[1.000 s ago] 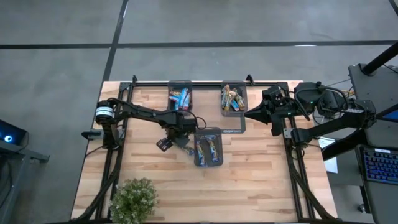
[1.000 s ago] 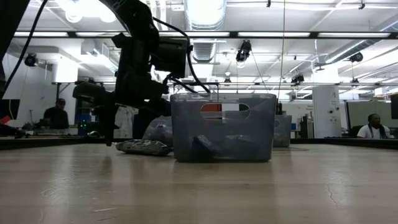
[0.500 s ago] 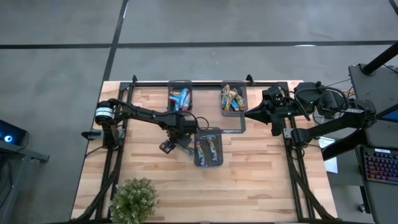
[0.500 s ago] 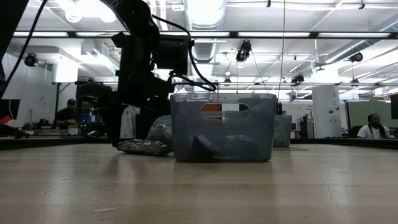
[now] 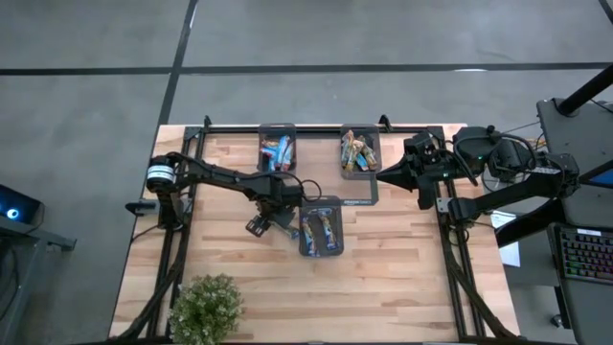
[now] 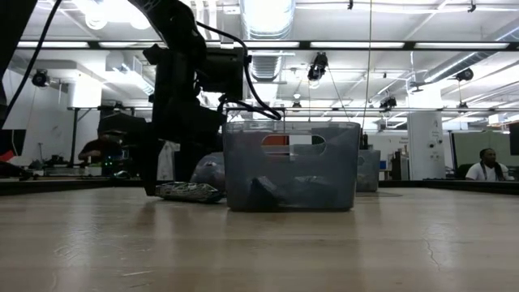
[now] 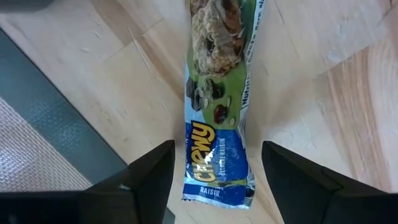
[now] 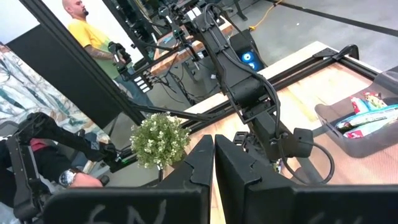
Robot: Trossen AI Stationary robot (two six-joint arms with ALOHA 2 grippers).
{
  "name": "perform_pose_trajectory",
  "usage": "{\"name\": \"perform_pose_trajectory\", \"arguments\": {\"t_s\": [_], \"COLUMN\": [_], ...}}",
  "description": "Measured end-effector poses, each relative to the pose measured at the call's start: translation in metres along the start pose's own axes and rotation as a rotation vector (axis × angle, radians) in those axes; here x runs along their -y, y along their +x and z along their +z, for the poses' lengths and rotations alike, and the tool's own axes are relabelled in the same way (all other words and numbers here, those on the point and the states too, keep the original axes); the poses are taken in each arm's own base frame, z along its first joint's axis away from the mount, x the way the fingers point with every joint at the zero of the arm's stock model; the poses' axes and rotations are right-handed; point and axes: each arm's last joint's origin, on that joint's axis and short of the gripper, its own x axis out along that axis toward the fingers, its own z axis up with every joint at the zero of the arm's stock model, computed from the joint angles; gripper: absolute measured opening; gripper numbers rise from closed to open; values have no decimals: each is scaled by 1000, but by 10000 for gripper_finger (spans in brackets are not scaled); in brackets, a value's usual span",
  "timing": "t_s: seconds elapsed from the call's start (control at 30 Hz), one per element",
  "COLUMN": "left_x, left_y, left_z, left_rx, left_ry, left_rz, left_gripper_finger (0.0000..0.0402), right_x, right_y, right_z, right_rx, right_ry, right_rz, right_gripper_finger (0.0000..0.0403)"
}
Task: Pick and place Granola Bars by type
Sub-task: Put the blue granola bar into the bottom black bin
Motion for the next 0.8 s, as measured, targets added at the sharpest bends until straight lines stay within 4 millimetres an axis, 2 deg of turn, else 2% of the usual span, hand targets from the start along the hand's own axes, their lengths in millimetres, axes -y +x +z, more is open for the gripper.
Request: {"name": "perform_pose_trajectory", "arguments": {"t_s": [0.37, 0.8], "left_x": [3, 5], "left_y": [1, 3], "left_z": [2, 4], "left_rx": [22, 39], "left_ry": [-10, -12], "left_rz": [-36, -36], "left_gripper_finger": [181, 178], "right_x": [0, 0], "right_y": [0, 0], "right_z": [0, 0], "right_rx": [0, 0], "right_ry": [0, 0], "right_rz": [0, 0], "right_gripper_finger": [8, 8]}}
